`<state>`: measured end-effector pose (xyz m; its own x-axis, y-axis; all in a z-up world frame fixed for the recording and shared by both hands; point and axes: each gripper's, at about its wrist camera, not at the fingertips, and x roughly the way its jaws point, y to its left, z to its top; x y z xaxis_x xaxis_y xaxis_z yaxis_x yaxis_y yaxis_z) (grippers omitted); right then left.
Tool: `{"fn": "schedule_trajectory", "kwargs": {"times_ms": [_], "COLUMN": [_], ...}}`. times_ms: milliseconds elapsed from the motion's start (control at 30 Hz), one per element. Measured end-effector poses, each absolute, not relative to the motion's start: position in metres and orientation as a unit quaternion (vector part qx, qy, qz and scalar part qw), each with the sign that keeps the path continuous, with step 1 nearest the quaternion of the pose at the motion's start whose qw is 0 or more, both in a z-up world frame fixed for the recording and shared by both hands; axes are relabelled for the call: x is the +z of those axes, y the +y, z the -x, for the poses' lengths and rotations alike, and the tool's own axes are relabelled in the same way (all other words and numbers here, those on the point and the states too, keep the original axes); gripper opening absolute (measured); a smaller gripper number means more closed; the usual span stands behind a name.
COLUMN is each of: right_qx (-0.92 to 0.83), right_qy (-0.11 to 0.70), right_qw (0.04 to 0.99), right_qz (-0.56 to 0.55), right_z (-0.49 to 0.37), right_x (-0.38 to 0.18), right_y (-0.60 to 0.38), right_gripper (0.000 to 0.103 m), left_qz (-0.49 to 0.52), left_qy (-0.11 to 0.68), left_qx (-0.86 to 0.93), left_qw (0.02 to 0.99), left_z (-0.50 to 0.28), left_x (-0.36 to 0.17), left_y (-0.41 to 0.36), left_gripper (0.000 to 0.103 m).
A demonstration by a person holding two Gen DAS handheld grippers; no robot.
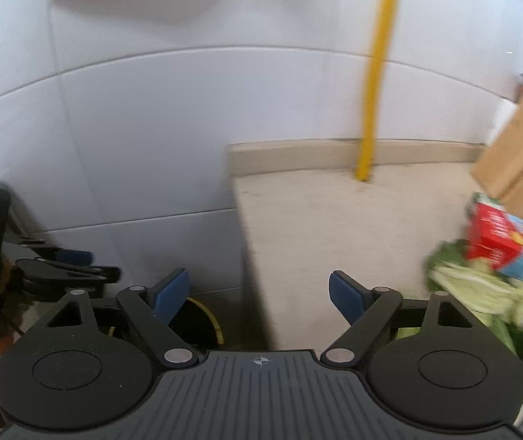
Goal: Collect trash
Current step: 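Raise both tools from the bin back toward the vegetables on the counter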
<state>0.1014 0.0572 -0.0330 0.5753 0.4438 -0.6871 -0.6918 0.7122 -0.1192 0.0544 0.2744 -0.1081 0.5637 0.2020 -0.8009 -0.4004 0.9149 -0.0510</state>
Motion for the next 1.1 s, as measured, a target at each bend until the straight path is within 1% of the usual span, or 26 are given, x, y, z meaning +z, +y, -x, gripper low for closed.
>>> {"fn": "schedule_trajectory", "kwargs": {"times_ms": [67,167,300,367,500,600,767,900,1033,1100], "right_qx": [0.311,0.284,0.244,0.227,0.198,0.179,0.151,0.127,0.111,0.109], "right_qy": [0.318,0.312,0.316,0.322,0.332,0.338,0.345,0.347,0.348,0.349], "right_qw": [0.876,0.888,0.900,0.904,0.909,0.911,0.916,0.920,0.924,0.924], "right_qz": [0.188,0.182,0.176,0.168,0.157,0.152,0.141,0.131,0.117,0.108], "right_z": [-0.105,-0.112,-0.121,-0.126,-0.131,-0.133,-0.141,-0.151,-0.161,-0.165], "right_x": [-0.028,-0.022,-0.018,-0.018,-0.020,-0.022,-0.024,-0.025,-0.025,-0.026], "right_y": [0.040,0.015,-0.019,-0.037,-0.071,-0.091,-0.120,-0.142,-0.163,-0.173], "right_gripper": [0.088,0.092,0.092,0.092,0.092,0.092,0.094,0.094,0.094,0.094], "left_qz": [0.110,0.106,0.096,0.089,0.075,0.071,0.097,0.082,0.074,0.080], "left_qy": [0.434,0.433,0.431,0.435,0.442,0.433,0.415,0.391,0.371,0.370], "left_qx": [0.169,0.164,0.151,0.142,0.119,0.103,0.053,0.003,-0.053,-0.080], "left_qw": [0.878,0.880,0.884,0.885,0.886,0.893,0.903,0.917,0.924,0.922], "left_z": [-0.054,-0.054,-0.054,-0.054,-0.055,-0.058,-0.075,-0.090,-0.108,-0.119], "left_x": [-0.109,-0.110,-0.112,-0.113,-0.112,-0.104,-0.084,-0.062,-0.043,-0.037], "left_y": [0.272,0.270,0.266,0.262,0.249,0.233,0.195,0.158,0.122,0.104], "left_gripper": [0.038,0.039,0.040,0.043,0.044,0.045,0.047,0.048,0.055,0.055]}}
